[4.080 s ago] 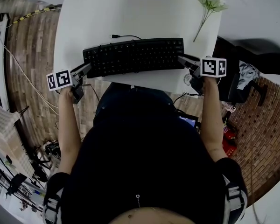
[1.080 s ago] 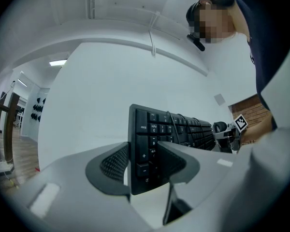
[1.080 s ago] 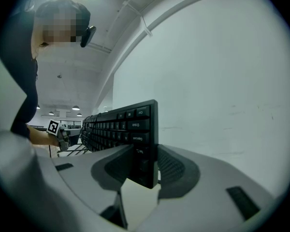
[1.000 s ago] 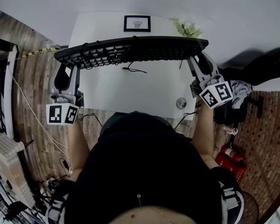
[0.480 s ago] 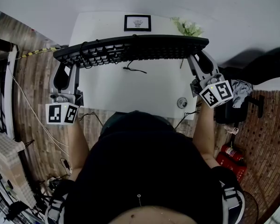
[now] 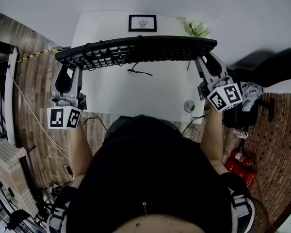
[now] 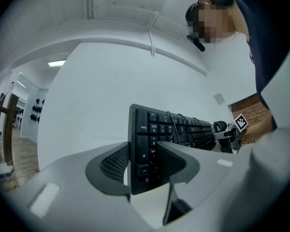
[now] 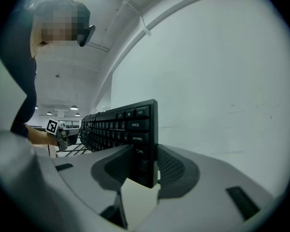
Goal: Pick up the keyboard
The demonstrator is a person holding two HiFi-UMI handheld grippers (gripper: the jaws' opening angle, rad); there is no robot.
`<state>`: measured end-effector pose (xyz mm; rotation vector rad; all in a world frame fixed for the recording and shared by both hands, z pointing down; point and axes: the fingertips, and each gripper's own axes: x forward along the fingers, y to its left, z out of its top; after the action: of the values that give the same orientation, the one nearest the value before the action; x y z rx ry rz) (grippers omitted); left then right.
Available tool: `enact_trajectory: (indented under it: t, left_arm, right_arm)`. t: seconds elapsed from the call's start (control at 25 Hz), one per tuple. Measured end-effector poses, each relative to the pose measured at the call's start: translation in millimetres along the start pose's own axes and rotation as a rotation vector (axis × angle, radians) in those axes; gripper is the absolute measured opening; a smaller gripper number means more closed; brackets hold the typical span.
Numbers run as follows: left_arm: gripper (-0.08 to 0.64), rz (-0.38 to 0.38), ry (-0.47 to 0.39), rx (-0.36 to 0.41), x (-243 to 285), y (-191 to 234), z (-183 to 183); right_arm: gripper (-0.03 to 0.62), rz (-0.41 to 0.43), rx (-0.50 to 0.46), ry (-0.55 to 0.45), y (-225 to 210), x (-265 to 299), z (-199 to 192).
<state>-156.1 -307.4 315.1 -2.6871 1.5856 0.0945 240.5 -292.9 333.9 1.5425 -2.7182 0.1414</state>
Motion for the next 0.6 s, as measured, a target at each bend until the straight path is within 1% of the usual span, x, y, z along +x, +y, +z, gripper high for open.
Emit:
enact_trajectory:
  t: [0.6]
  left_arm:
    - [0.192, 0.000, 0.016, -0.008, 0.4, 1.3, -4.3]
  right_arm:
    - [0.140, -0.008, 0.011, 0.014, -0.4, 1.1, -5.0]
